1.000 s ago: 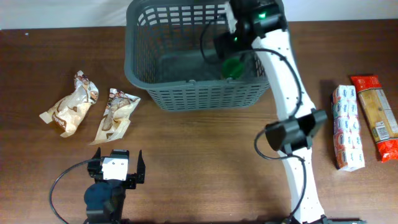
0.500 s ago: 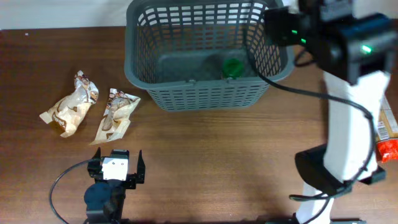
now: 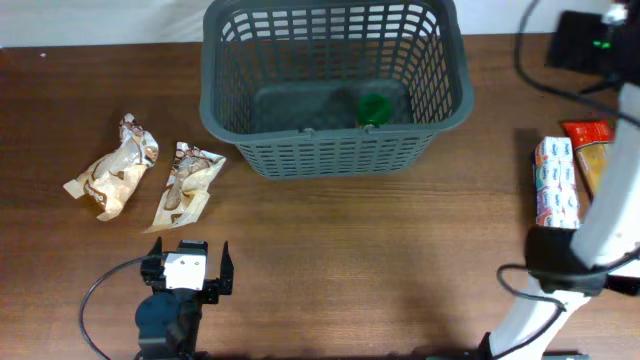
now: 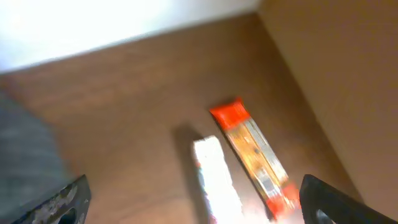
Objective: Pack container
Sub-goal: 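Move the right gripper back and grasp the white Kleenex tissue pack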
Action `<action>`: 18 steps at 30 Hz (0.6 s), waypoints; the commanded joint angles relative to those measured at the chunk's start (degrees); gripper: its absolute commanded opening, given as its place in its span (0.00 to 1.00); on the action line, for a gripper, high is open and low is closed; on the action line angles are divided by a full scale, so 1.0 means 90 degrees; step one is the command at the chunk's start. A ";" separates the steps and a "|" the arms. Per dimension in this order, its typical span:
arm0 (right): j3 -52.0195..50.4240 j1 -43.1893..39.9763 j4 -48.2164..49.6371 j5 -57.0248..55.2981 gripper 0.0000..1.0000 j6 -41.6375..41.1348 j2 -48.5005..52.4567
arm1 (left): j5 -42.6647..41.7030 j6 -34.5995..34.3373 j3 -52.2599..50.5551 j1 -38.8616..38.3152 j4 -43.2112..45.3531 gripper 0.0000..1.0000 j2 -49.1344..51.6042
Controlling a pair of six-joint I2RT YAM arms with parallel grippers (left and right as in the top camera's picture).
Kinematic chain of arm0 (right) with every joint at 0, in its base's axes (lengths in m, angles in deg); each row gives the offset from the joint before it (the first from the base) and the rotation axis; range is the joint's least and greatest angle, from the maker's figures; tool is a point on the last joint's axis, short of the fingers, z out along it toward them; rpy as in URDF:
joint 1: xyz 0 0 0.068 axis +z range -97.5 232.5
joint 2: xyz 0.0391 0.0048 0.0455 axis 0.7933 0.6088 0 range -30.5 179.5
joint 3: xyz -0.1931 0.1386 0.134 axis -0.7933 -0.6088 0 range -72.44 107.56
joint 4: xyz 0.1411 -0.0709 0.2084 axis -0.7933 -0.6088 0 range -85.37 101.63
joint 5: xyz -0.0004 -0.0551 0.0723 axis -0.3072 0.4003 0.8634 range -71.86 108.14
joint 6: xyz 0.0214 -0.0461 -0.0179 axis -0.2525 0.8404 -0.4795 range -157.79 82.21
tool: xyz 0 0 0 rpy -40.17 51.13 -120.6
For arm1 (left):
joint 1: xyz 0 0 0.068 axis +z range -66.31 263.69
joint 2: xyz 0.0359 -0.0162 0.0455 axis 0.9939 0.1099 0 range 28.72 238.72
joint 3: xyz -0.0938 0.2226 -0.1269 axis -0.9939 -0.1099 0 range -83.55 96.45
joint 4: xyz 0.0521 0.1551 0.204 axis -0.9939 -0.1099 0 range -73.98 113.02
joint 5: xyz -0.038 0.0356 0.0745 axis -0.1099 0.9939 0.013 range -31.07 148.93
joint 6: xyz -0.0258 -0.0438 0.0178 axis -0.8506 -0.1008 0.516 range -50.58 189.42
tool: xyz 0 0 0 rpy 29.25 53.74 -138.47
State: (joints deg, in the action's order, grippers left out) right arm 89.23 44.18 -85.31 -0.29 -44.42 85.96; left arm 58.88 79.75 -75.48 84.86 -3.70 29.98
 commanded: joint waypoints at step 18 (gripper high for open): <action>-0.5226 -0.1542 0.0942 0.0333 0.99 0.0044 0.0017 | -0.0070 0.0104 -0.0044 0.0044 0.0017 0.99 -0.0041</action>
State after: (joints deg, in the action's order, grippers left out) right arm 46.83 30.21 -78.19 1.78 -43.92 86.05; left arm 58.88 79.75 -75.48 84.86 -3.70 30.00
